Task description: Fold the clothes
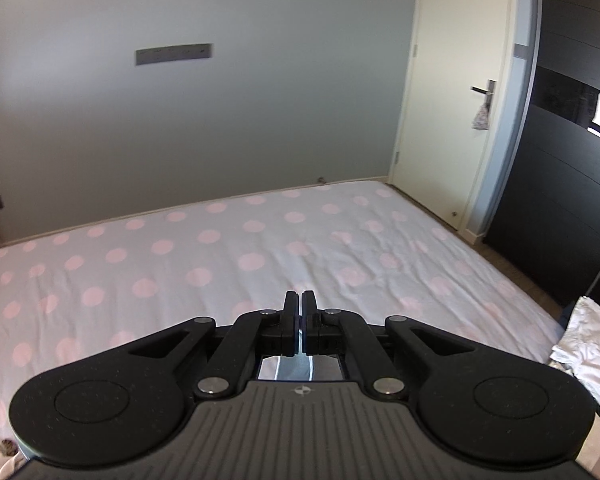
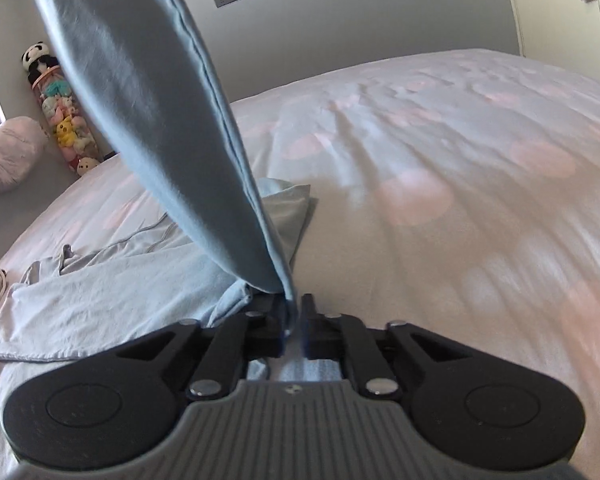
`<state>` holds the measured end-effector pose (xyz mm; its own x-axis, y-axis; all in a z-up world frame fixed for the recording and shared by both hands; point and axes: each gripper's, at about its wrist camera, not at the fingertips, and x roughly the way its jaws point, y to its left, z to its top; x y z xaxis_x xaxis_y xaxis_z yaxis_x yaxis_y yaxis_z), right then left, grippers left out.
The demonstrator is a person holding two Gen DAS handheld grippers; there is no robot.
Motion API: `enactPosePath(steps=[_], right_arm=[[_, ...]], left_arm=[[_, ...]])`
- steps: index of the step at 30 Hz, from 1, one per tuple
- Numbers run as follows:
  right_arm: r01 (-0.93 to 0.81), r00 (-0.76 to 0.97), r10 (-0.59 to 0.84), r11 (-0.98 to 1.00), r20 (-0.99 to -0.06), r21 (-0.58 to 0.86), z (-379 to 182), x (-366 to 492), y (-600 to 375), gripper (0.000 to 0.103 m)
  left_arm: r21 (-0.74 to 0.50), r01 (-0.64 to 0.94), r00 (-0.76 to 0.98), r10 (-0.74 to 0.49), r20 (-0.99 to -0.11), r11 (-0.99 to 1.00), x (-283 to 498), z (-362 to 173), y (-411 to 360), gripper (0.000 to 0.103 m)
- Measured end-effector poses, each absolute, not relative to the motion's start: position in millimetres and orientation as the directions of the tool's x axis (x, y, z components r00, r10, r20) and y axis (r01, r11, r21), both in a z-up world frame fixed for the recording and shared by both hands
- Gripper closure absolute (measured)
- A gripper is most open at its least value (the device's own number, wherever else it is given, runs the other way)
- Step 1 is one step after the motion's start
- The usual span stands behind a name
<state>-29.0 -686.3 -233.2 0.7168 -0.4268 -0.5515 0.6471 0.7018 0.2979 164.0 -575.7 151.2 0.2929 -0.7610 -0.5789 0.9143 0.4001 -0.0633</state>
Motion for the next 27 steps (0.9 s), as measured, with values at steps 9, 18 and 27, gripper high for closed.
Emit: enactPosePath(steps=[9, 18, 27], right_arm=[[0.57, 0.782, -0.422, 0.782, -0.459, 0.252, -222, -25, -658, 0.051], [0.634, 0.739, -0.451, 0.716, -0.501, 0.291, -235, -21, -679, 0.051], [0.651, 0.729, -0.427, 0.675, -0.534, 0.348, -243, -27, -688, 0.078]], left_arm=[[-0.088, 0.917, 0.272, -0.771, -0.576, 0.389, 178, 152, -556, 0.103], [-0.121, 0.923, 0.241, -0.794, -0.559, 0.365, 179, 153, -548, 0.103], [-0.095, 0.9, 0.297, -0.759, -0.58, 0.425, 190, 148, -523, 0.103]])
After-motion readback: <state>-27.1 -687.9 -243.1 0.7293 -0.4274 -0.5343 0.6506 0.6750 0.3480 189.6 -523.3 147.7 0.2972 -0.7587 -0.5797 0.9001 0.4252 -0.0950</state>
